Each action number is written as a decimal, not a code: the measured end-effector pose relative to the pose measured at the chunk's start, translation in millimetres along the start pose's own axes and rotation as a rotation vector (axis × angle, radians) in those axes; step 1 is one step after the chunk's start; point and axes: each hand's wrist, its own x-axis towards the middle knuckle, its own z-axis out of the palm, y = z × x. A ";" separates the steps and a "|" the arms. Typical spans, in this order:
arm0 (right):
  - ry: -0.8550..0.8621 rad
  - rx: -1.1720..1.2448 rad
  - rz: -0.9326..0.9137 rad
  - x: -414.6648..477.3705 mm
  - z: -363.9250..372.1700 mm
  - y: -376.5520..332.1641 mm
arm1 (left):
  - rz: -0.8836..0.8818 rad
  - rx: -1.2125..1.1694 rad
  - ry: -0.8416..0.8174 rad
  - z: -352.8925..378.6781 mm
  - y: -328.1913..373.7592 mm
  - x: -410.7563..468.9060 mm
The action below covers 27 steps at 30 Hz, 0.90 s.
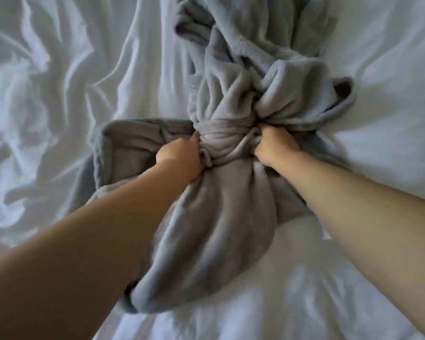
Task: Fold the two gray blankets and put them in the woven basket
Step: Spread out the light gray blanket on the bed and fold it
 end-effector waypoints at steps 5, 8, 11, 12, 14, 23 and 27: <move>-0.055 -0.152 0.023 3.7 -10.2 -12.7 | 0.170 0.146 -0.010 -19.8 -8.4 15.2; -0.125 -0.274 0.016 -20.0 -9.7 -18.1 | 0.223 0.195 -0.114 -20.1 -8.9 0.5; -0.259 -0.336 -0.018 -73.7 -0.2 -14.7 | 0.237 0.169 -0.320 -4.3 -6.1 -42.7; -0.326 -0.324 -0.024 -95.3 4.2 -11.9 | 0.256 0.170 -0.380 2.1 -7.6 -64.1; -0.478 -0.291 -0.046 -142.0 12.4 -5.0 | 0.238 0.112 -0.497 15.0 -13.5 -112.0; -1.039 -0.252 0.053 -301.5 3.0 -2.0 | 0.168 -0.066 -0.786 45.2 -27.4 -249.3; -0.634 -0.169 0.025 -294.7 -84.1 -12.4 | 0.222 -0.114 -0.472 -54.7 -17.6 -242.0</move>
